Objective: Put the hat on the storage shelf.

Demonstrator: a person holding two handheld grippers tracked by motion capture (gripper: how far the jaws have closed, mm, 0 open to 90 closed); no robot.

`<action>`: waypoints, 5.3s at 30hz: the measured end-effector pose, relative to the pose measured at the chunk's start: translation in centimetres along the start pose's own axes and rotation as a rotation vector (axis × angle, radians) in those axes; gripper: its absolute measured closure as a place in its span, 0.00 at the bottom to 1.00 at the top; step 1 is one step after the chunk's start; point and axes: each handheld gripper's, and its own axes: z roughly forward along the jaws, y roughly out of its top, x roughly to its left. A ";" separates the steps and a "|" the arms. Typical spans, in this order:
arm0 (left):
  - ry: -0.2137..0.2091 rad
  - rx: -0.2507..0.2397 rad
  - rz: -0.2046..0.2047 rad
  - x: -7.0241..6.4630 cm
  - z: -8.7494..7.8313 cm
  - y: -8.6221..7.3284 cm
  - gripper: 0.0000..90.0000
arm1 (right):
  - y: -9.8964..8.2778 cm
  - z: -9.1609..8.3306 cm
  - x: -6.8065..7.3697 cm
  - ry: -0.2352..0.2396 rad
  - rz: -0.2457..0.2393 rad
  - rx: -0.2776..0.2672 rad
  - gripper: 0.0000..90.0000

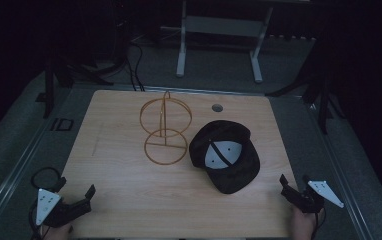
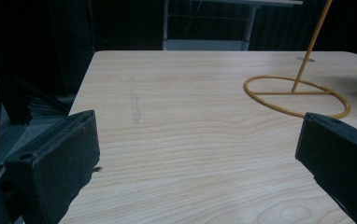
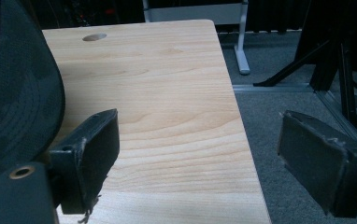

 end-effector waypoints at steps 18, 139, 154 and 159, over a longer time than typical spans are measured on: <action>0.049 0.063 -0.042 -0.1 0.3 0.3 0.01 | 3.7 0.0 0.1 0.144 0.010 0.046 0.14; -0.534 0.149 0.040 -15.1 3.8 5.4 0.02 | 18.7 0.3 13.8 0.324 -0.343 -0.007 0.97; -0.646 0.186 0.076 -22.8 7.3 8.2 0.02 | 18.3 -0.9 15.4 0.362 -0.330 -0.037 0.97; -0.666 0.195 0.025 -23.9 9.0 8.6 0.04 | 18.3 -1.6 16.2 0.391 -0.362 -0.058 0.97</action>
